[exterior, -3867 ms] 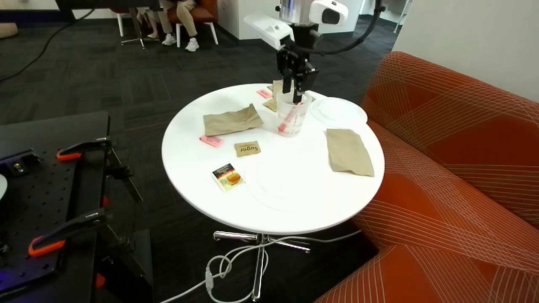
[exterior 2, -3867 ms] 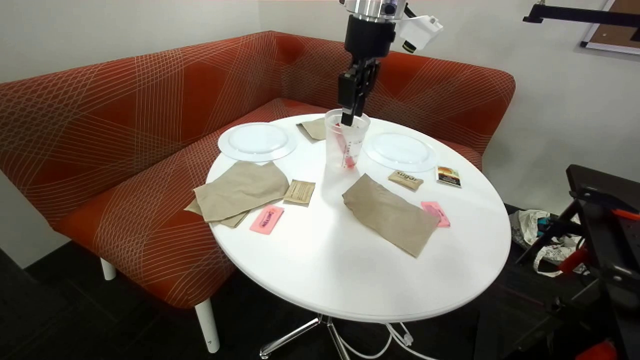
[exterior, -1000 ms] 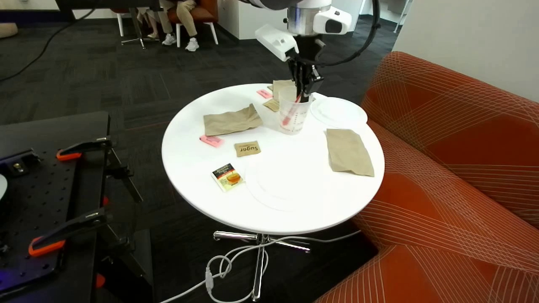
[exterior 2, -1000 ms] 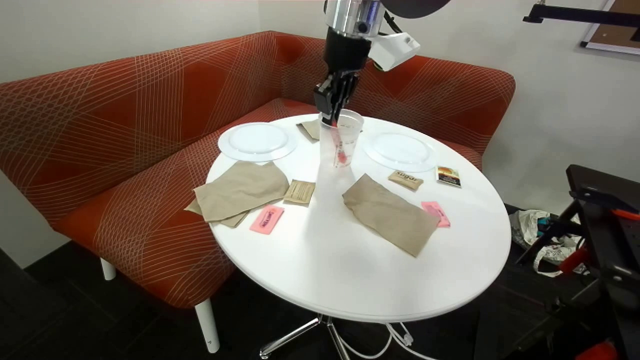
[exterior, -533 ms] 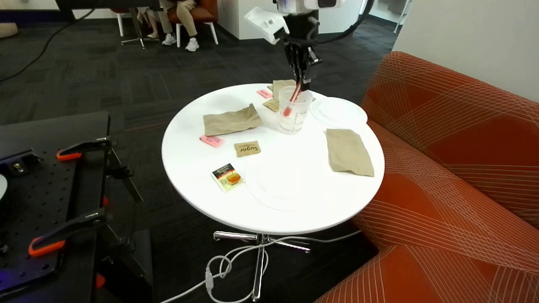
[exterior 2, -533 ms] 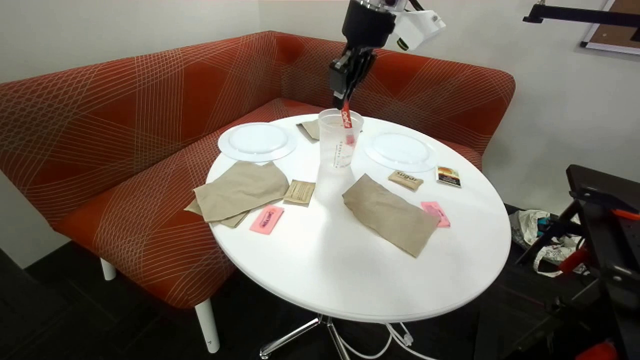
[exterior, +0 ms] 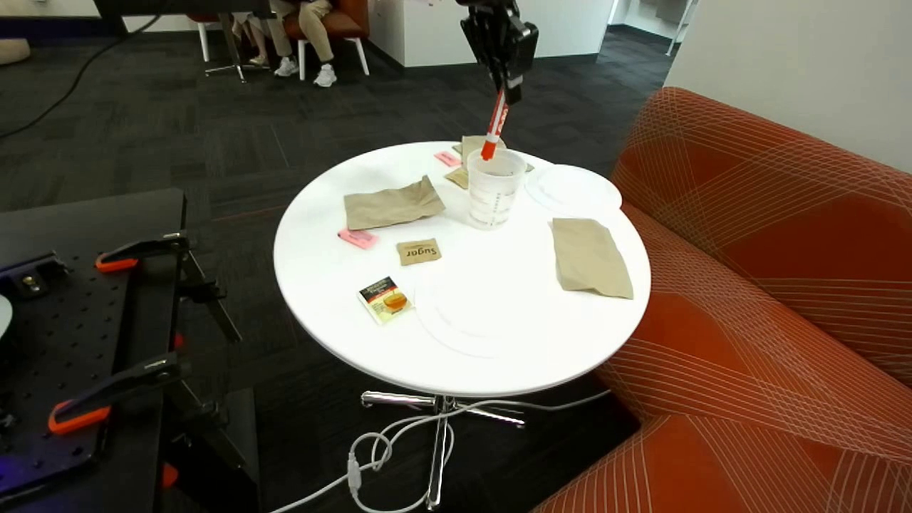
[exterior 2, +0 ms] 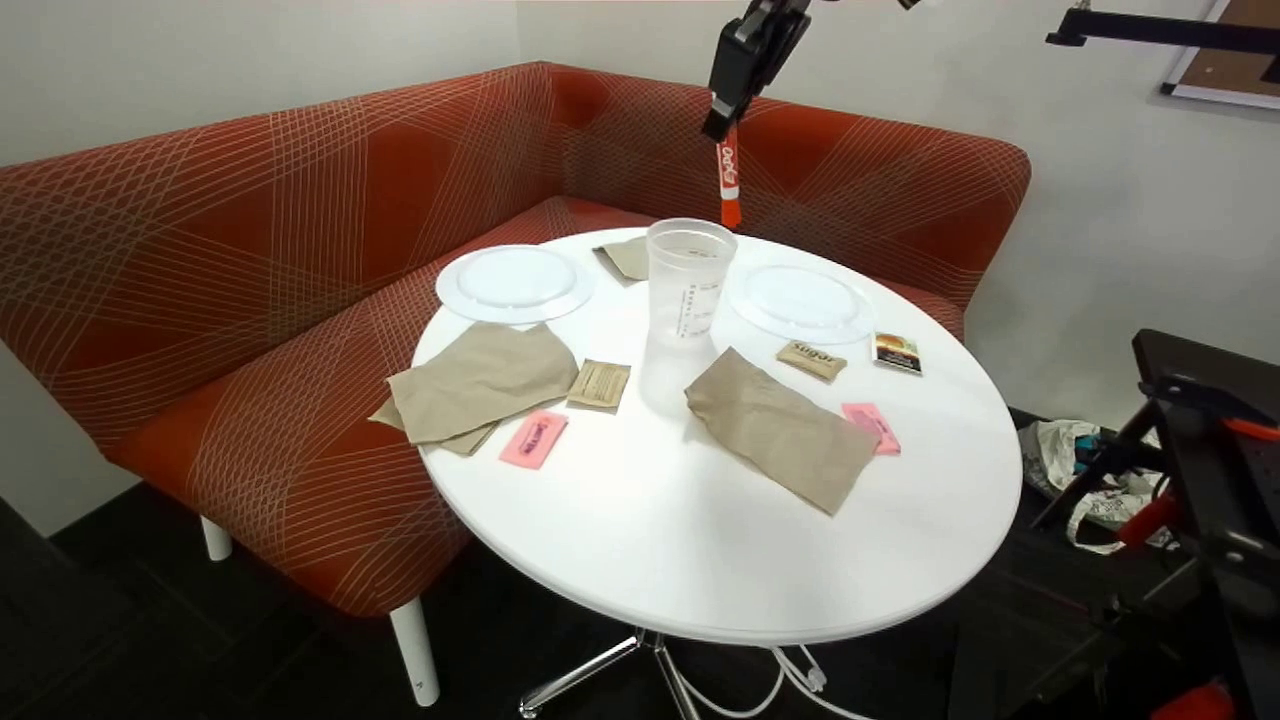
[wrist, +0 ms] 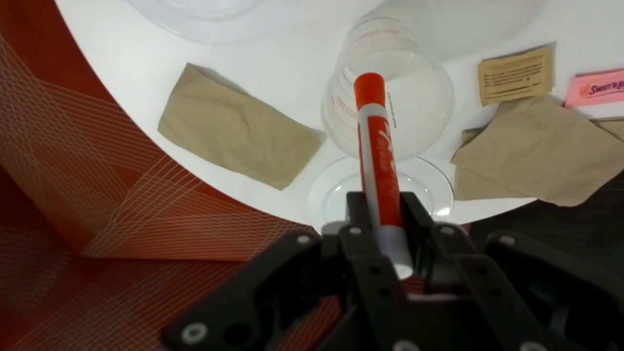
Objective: Remove the red marker from the clear cup
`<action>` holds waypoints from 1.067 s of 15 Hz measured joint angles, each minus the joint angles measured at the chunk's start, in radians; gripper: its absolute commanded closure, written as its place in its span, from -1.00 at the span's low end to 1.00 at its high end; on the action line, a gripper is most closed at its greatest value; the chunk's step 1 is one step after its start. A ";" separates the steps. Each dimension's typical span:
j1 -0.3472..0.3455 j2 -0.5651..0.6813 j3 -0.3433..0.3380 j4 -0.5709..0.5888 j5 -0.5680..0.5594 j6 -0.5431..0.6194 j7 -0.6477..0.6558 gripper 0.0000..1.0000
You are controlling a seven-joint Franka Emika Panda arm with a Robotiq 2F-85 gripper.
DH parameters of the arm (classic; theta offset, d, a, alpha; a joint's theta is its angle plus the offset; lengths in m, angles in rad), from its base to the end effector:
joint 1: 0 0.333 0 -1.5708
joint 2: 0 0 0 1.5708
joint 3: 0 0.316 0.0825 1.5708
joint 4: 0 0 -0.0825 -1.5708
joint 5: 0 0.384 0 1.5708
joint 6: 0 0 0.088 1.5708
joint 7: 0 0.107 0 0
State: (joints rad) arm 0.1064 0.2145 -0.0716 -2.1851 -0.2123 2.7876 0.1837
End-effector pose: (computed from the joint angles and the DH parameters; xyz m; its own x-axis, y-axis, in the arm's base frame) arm 0.5886 0.0310 0.3306 0.9216 0.0552 0.3842 0.0227 -0.9958 0.0886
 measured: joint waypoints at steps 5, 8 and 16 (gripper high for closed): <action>0.008 -0.114 0.033 -0.090 -0.069 0.036 -0.018 0.89; 0.007 -0.141 0.100 -0.122 0.037 0.031 -0.160 0.89; -0.002 -0.115 0.192 -0.090 0.424 -0.191 -0.641 0.89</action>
State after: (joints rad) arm 0.1048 0.0998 0.1206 -2.2755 0.2120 2.5964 -0.4576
